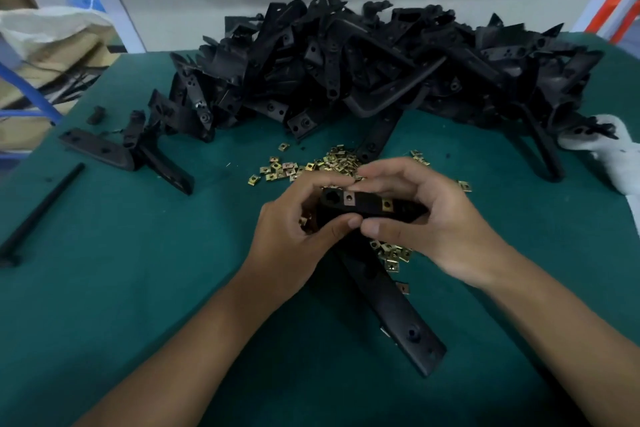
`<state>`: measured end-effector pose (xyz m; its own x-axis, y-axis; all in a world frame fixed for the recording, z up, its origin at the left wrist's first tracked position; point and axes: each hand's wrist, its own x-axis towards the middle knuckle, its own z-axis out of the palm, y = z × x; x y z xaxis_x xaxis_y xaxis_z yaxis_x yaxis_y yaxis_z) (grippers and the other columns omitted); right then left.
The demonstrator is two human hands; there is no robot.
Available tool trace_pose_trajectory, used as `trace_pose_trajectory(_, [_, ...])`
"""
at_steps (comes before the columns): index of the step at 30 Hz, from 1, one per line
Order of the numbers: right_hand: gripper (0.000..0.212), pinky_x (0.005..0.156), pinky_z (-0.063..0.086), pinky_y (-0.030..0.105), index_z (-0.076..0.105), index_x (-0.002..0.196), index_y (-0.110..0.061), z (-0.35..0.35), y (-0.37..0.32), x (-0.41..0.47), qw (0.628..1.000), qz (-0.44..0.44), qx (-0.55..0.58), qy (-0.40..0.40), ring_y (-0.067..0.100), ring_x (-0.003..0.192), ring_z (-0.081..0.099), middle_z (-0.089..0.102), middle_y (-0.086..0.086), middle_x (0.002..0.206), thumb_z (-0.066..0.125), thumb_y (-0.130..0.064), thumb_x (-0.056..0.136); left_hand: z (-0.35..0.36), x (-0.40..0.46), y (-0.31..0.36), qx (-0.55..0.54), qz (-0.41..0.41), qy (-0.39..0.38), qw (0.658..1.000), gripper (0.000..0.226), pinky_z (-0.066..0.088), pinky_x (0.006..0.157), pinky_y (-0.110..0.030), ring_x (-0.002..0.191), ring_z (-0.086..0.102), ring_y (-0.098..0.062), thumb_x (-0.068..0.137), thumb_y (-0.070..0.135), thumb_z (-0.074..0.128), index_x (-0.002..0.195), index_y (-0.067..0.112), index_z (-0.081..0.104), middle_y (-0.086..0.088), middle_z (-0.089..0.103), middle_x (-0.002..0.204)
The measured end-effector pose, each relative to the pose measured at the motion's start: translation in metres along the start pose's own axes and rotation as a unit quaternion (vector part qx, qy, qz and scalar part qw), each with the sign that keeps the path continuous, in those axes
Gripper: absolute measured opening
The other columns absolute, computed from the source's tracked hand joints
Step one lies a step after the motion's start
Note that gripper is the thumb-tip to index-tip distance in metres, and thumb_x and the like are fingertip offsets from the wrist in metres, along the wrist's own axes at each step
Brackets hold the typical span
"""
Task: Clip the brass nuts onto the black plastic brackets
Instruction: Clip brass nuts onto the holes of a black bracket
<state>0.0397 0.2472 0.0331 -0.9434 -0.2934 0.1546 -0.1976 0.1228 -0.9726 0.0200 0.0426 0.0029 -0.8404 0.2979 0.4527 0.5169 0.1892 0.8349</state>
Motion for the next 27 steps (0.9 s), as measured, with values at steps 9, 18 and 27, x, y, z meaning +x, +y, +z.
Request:
trace_pose_trajectory(9, [0.042,0.079,0.05,0.016,0.069,0.107,-0.035,-0.016,-0.046,-0.037,0.97,-0.044,-0.209,0.114,0.003,0.093,0.07,0.074,-0.022,0.099,0.09,-0.026,0.072,-0.003,-0.004,0.014,0.066,0.054,0.016,0.996,0.031,0.051,0.09,-0.023,0.105,0.065,-0.005,0.084,0.048,0.069,0.113,0.057,0.061,0.026,0.068,0.109])
trace_pose_trajectory(18, [0.041,0.09,0.049,0.012,0.067,0.109,-0.025,-0.04,-0.103,-0.155,0.889,-0.13,-0.362,0.249,-0.008,0.099,0.068,0.074,-0.021,0.1,0.089,-0.027,0.075,0.057,-0.007,0.097,0.075,0.17,-0.099,0.978,0.028,0.043,0.091,-0.024,0.109,0.059,-0.004,0.091,0.049,0.058,0.119,0.054,0.056,0.027,0.061,0.113])
trace_pose_trajectory(27, [0.029,0.078,0.053,0.016,0.071,0.097,-0.021,-0.082,-0.118,-0.319,0.797,0.008,-0.442,0.411,0.001,0.084,0.071,0.072,-0.02,0.097,0.087,-0.03,0.075,0.216,-0.032,0.163,-0.045,0.247,-0.243,0.937,0.022,0.038,0.092,-0.023,0.104,0.051,0.002,0.095,0.046,0.053,0.117,0.043,0.055,0.038,0.053,0.111])
